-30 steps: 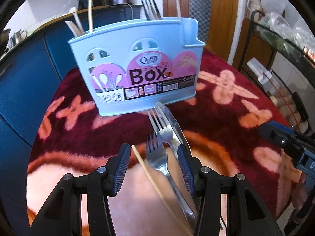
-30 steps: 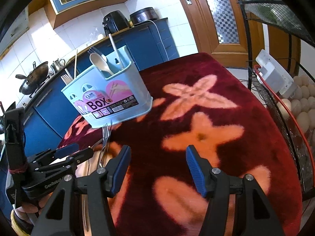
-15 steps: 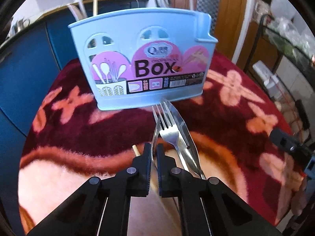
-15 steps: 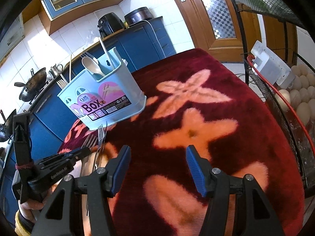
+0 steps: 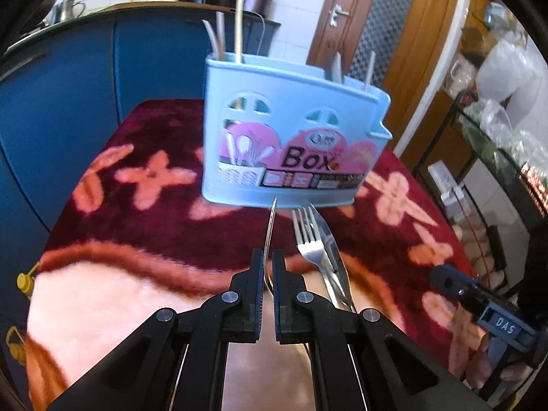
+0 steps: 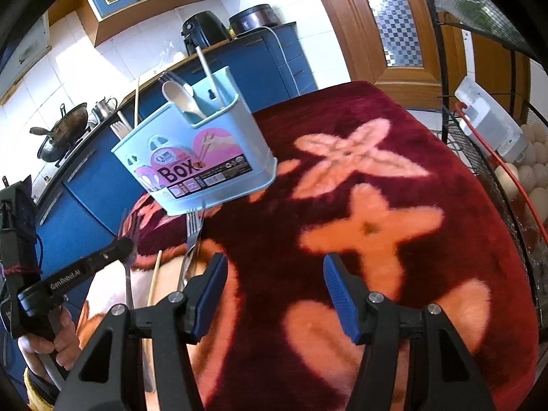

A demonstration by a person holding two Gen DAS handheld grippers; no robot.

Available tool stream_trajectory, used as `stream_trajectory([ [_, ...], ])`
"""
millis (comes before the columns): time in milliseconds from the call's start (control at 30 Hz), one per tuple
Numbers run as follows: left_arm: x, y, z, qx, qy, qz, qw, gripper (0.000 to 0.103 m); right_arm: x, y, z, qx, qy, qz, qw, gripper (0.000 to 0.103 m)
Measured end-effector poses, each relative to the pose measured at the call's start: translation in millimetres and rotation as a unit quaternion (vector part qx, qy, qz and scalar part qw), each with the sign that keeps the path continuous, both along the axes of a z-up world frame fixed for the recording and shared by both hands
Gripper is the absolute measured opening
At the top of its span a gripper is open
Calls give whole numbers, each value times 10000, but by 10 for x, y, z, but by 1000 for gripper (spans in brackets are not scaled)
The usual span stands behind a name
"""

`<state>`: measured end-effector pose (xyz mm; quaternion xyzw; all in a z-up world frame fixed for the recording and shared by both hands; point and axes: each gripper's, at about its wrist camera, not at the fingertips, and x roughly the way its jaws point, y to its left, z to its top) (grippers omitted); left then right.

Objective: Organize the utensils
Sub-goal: 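Grasp a silver fork with the right tool while the left tool holds the knife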

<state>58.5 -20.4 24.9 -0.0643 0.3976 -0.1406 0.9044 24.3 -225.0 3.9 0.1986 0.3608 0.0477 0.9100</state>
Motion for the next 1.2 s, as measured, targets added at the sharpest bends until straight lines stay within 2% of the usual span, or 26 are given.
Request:
stream_trajectory([
  [400, -16, 480, 56, -349, -122, 307, 9988, 4, 224, 322, 18, -19, 325, 518, 9981, 61],
  [500, -27, 572, 87, -442, -215, 343, 9982, 4, 306, 426, 20, -83, 420, 681, 9968, 57],
  [833, -29, 783, 232, -726, -506, 417, 9952, 2, 653, 730, -26, -296, 807, 1228, 9887, 28],
  [1067, 17, 772, 288, -767, -617, 353, 9945, 2, 928, 824, -139, -333, 1168, 1424, 9823, 12],
  [1200, 38, 744, 327, -782, -675, 322, 9941, 2, 1008, 848, -144, -424, 1234, 1522, 9797, 7],
])
